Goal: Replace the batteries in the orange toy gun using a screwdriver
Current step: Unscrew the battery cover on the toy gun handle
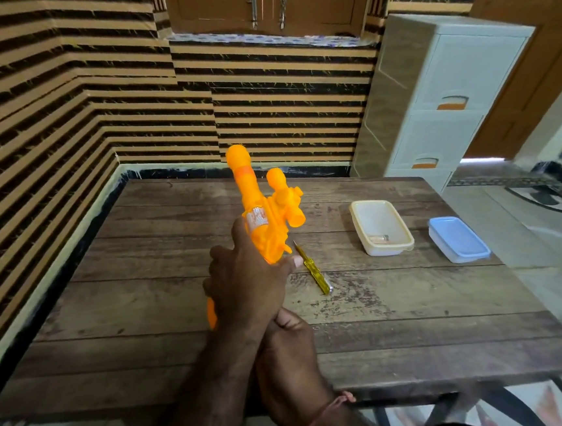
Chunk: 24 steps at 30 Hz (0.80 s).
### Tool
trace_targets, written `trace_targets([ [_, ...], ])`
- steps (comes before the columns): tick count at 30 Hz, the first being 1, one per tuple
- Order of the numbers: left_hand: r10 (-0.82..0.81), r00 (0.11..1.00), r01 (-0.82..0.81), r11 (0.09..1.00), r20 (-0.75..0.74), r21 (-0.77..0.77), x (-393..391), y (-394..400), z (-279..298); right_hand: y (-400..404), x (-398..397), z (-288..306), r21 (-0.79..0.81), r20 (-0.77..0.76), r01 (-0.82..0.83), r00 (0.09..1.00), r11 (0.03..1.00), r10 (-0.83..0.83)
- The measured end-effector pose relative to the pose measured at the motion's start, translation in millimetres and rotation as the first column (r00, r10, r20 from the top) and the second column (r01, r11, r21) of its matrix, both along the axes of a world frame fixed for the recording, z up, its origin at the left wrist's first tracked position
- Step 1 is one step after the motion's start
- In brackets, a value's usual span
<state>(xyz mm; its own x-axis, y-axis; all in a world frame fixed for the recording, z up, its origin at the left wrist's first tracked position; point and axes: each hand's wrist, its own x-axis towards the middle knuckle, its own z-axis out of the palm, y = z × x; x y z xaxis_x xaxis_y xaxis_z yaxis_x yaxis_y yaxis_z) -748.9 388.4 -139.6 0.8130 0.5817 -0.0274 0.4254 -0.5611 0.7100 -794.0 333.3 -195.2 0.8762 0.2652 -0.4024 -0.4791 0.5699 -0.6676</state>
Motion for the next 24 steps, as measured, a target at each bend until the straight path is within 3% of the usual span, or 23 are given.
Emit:
trace_targets([
  [24, 0.007, 0.999, -0.007, 1.0, 0.042, 0.009, 0.9, -0.8, 0.3, 1.9, 5.5, 0.4, -0.085, 0.062, -0.033, 0.997, 0.996, 0.039],
])
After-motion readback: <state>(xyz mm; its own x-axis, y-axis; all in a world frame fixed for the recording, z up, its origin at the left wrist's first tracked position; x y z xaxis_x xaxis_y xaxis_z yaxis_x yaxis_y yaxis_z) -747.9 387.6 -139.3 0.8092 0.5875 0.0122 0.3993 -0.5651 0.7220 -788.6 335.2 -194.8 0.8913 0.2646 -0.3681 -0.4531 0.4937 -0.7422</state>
